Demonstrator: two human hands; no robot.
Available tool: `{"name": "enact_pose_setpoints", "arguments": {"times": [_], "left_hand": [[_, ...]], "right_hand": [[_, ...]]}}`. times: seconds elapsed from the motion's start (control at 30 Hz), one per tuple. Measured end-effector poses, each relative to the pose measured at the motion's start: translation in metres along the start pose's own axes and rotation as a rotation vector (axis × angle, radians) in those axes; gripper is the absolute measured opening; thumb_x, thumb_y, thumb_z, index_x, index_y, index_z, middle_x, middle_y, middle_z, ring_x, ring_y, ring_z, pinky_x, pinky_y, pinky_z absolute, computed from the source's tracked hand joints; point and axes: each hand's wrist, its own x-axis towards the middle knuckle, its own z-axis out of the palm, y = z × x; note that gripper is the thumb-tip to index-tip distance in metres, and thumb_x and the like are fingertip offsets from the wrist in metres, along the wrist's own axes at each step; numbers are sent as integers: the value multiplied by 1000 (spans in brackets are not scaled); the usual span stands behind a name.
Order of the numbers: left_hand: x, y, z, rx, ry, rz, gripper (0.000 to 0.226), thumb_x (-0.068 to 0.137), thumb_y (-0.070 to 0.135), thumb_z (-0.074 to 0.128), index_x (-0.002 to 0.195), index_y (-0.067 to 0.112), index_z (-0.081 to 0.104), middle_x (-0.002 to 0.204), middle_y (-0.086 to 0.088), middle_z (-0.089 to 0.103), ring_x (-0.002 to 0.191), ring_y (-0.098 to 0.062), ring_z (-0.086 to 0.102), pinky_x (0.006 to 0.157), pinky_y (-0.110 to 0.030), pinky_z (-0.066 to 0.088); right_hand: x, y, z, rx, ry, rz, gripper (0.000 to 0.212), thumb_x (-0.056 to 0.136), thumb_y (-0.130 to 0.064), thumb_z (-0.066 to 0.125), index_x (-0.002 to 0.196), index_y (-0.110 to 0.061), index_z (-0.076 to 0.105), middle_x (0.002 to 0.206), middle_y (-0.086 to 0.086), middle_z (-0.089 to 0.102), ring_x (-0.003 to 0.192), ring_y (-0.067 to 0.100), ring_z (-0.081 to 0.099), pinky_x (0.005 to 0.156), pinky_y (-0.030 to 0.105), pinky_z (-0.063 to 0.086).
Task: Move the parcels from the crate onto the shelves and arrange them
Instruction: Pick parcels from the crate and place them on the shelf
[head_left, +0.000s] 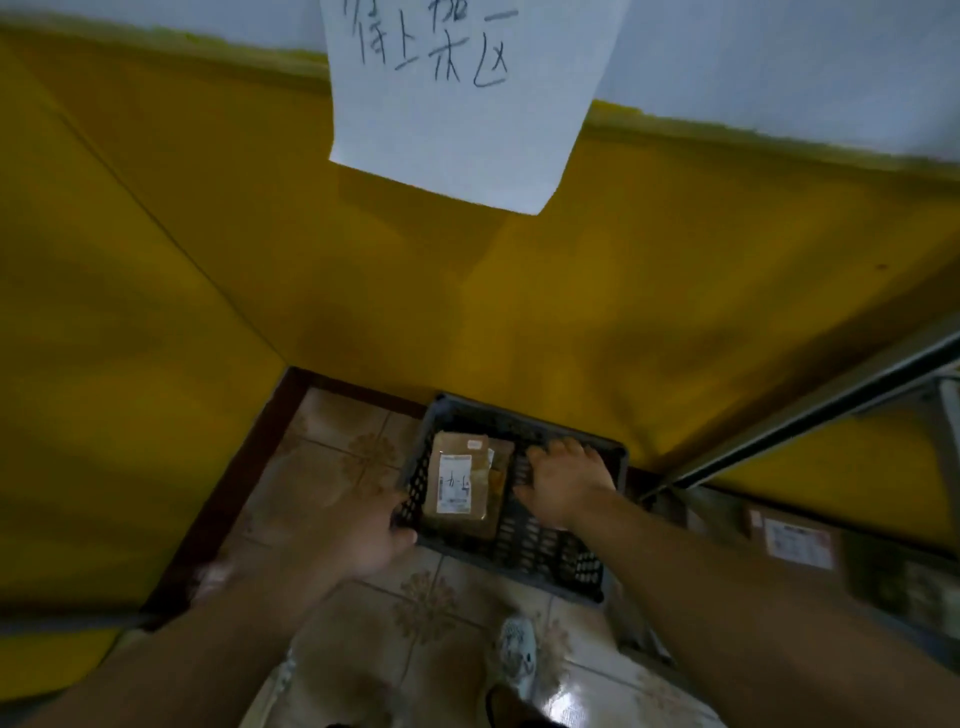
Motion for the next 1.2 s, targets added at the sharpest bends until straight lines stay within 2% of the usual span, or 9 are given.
{"name": "enact_pose_setpoints", "arguments": {"times": [0.17, 0.4, 0.57, 0.7, 0.8, 0.9, 1.0, 1.1, 1.2], "left_hand": [[87, -30, 27, -15, -67, -26, 44, 90, 45, 57, 131, 30, 53, 126, 4, 60, 107, -14, 59, 87, -29, 50], [218, -79, 104, -20, -104, -23, 52, 93, 37, 57, 141, 21, 45, 138, -3, 50, 118, -20, 53, 84, -23, 43], [280, -120, 174, -100, -90, -45, 61, 90, 39, 61, 145, 26, 38, 138, -4, 44, 114, -17, 52, 87, -28, 47], [315, -141, 214, -158, -31, -100, 72, 91, 37, 61, 151, 27, 24, 148, -5, 34, 131, -21, 41, 104, -36, 42], [336, -151, 235, -273, -3, -119, 78, 91, 34, 61, 153, 30, 14, 152, -5, 31, 135, -22, 40, 105, -38, 42], [348, -156, 244, -410, 8, -139, 88, 90, 31, 64, 153, 38, 3, 153, -3, 33, 136, -21, 40, 104, -38, 43], [356, -153, 251, -530, -26, -148, 103, 89, 18, 66, 148, 47, -13, 152, 4, 36, 123, -20, 53, 81, -23, 52], [359, -146, 254, -635, -35, -133, 104, 90, 4, 61, 147, 49, -14, 142, 4, 46, 80, -8, 63, 46, -16, 48], [354, -138, 248, -712, -18, -138, 105, 91, 0, 59, 143, 58, -11, 145, 2, 45, 77, -11, 66, 60, -40, 60]], "right_hand": [[68, 6, 42, 78, -63, 60, 67, 102, -54, 34, 156, -18, 20, 157, 13, 30, 143, 32, 27, 117, 47, 24], [193, 11, 131, 111, -94, 131, 68, 98, -47, 52, 153, -16, 28, 155, 12, 33, 140, 33, 32, 113, 44, 30], [281, 6, 192, 157, -135, 158, 67, 99, -53, 46, 155, -20, 27, 155, 13, 35, 137, 36, 38, 106, 47, 42], [337, -1, 225, 311, -136, 169, 80, 99, -52, 50, 159, -21, 7, 158, 18, 29, 135, 40, 42, 104, 48, 46], [368, -8, 240, 426, -99, 186, 84, 100, -48, 48, 157, -31, -11, 163, 19, 13, 129, 44, 49, 98, 50, 50], [386, -9, 246, 547, -79, 196, 80, 102, -47, 46, 156, -39, -13, 166, 13, 2, 122, 41, 55, 86, 45, 55], [406, -8, 257, 787, -60, 223, 84, 100, -38, 55, 157, -39, -7, 153, 12, 38, 72, 20, 64, 45, 22, 46], [412, -14, 264, 1043, -29, 277, 82, 97, -26, 62, 156, -36, 6, 122, 8, 59, 65, 13, 60, 43, 21, 45], [403, -14, 262, 1091, 18, 309, 76, 95, -26, 62, 152, -34, 11, 105, 10, 63, 66, 21, 63, 51, 32, 53]]}}
